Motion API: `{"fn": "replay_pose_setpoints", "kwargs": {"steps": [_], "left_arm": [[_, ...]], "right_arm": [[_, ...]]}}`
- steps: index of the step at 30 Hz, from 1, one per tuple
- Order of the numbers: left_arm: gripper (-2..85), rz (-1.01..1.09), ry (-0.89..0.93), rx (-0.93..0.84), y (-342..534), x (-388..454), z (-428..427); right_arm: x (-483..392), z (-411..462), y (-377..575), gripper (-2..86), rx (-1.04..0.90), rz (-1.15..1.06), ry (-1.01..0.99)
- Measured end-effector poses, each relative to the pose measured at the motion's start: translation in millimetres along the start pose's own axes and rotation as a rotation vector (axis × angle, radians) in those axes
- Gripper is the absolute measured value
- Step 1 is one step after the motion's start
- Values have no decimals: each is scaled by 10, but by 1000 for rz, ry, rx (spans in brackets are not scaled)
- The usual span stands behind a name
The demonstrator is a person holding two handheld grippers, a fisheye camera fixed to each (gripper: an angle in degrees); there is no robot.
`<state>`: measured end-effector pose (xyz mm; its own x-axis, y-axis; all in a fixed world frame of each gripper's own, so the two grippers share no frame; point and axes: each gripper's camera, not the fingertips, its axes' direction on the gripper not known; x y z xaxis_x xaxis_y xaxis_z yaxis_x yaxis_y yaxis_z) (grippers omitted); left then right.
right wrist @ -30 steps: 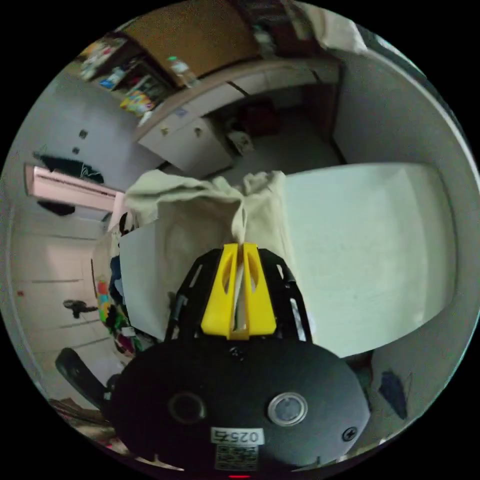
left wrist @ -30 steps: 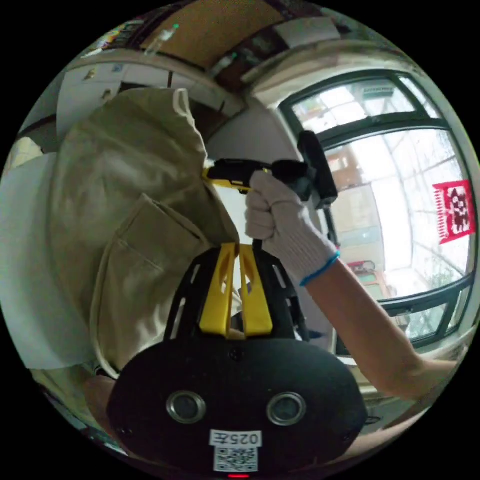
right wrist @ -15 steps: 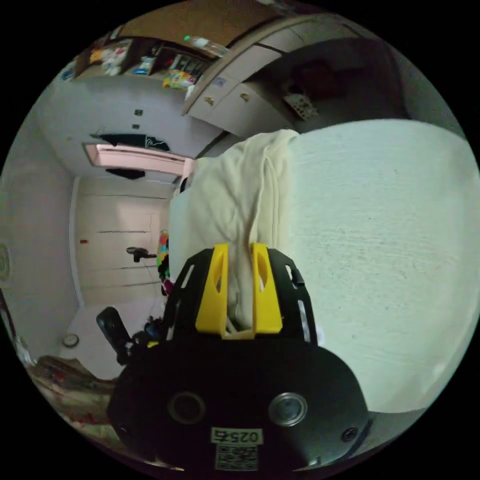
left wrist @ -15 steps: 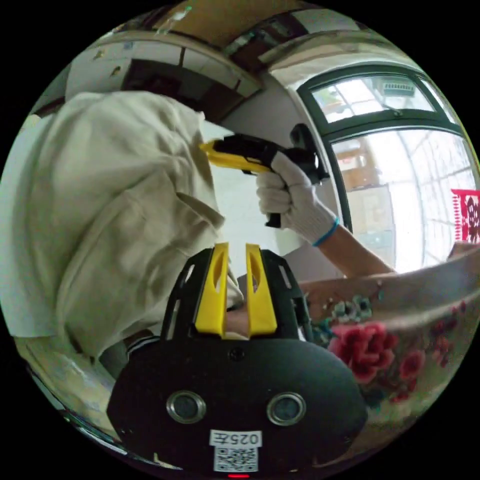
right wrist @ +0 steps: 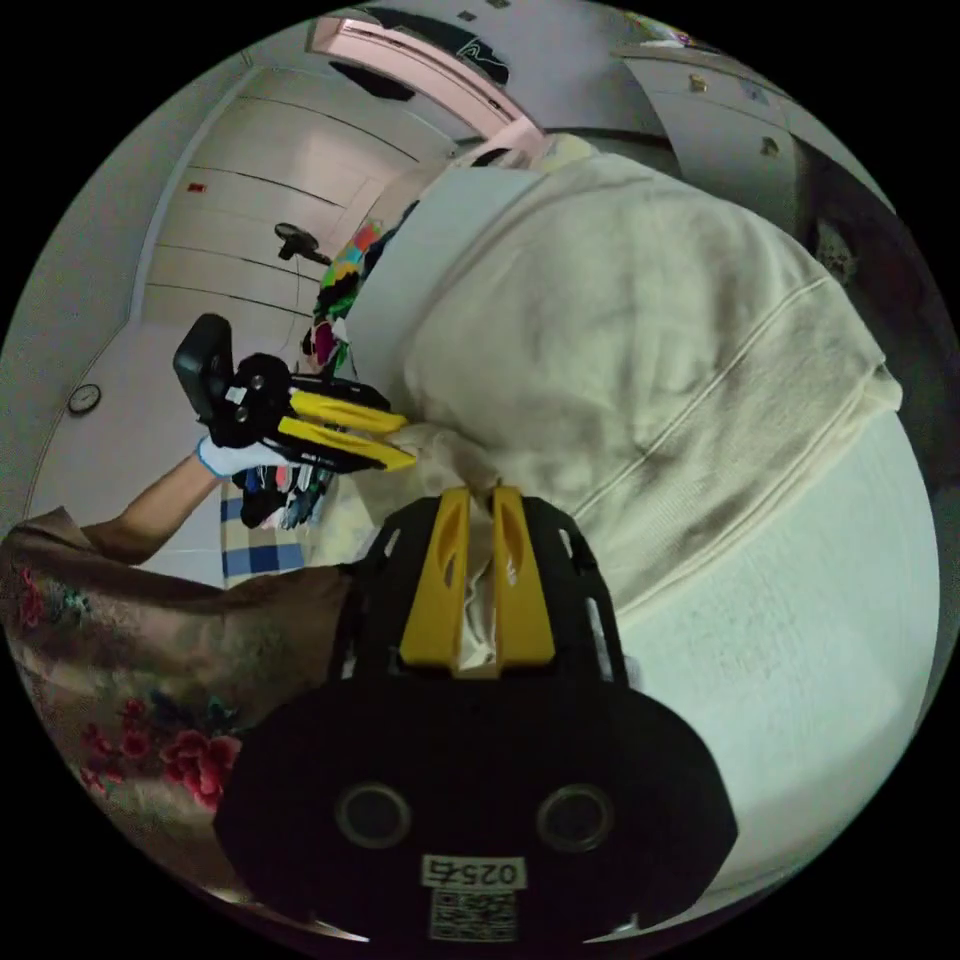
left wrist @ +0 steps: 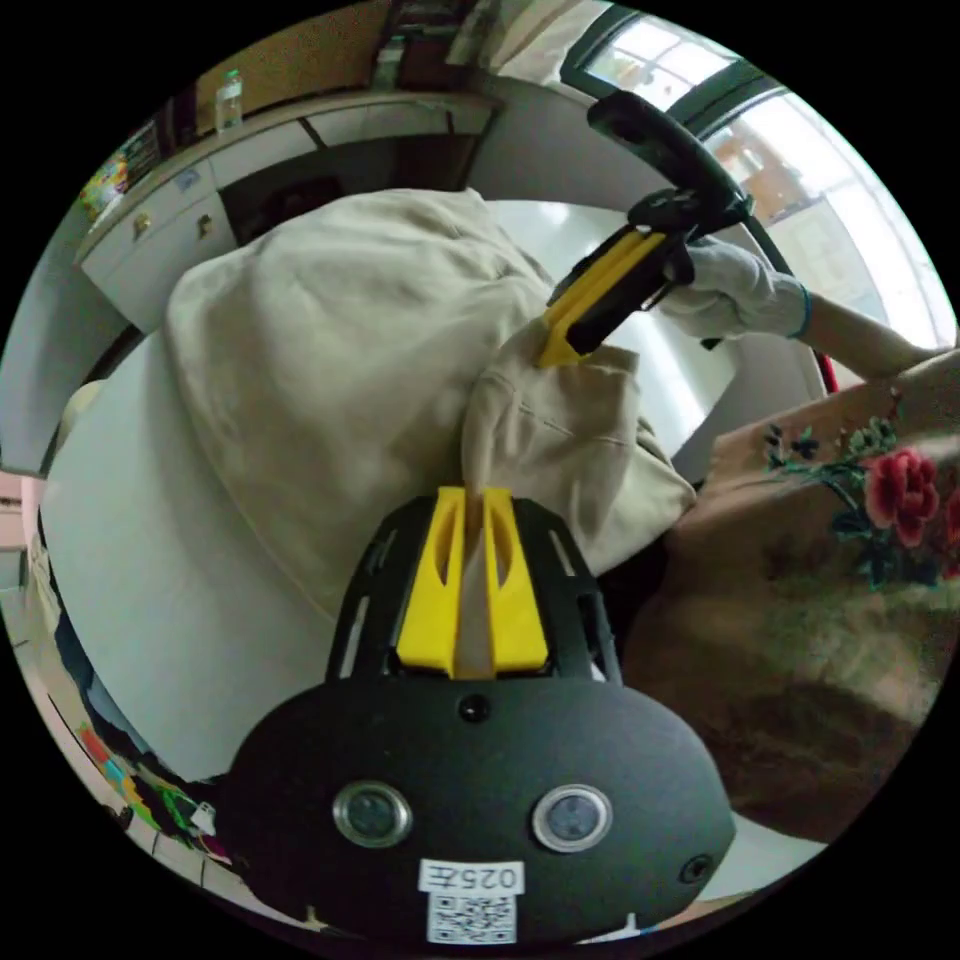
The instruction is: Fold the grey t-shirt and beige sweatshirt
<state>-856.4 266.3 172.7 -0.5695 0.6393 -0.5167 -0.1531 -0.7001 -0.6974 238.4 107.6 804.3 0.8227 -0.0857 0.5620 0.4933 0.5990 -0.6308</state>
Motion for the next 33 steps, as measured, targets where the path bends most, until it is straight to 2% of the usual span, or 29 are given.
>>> {"fn": "replay_pose_setpoints", "kwargs": {"steps": [6, 8, 11, 16, 20, 24, 27, 29, 31, 33], "left_arm": [[-16, 143, 220, 79, 727, 440, -629], [-16, 168, 274, 108, 1134, 676, -646], [-17, 111, 284, 104, 1539, 815, -231], [-16, -74, 200, 86, 1726, 697, 444], [-17, -24, 53, 12, 1586, 842, 506], [-16, -53, -16, 54, 1769, 844, 384], [-11, -288, 84, 129, 2155, 575, 105], [2, -577, 281, 303, 2695, 268, -252], [24, -775, 317, 466, 3198, 108, -530], [52, -941, 277, 593, 3714, -24, -754]], "right_arm": [[-725, -410, 448, 12, 57, -266, -108], [-971, -295, 647, 10, -52, -352, -114], [-985, 167, 789, 8, -197, -315, -109], [-694, 833, 854, 5, -247, -191, 88], [-780, 919, 782, 4, -312, -275, 222], [-872, 935, 723, 4, -318, -308, 314], [-733, 1009, 645, 9, -345, -253, 294], [-574, 980, 570, 25, -329, -193, 197], [-516, 960, 512, 56, -361, -198, 164], [-559, 952, 462, 76, -429, -277, 174]]}}
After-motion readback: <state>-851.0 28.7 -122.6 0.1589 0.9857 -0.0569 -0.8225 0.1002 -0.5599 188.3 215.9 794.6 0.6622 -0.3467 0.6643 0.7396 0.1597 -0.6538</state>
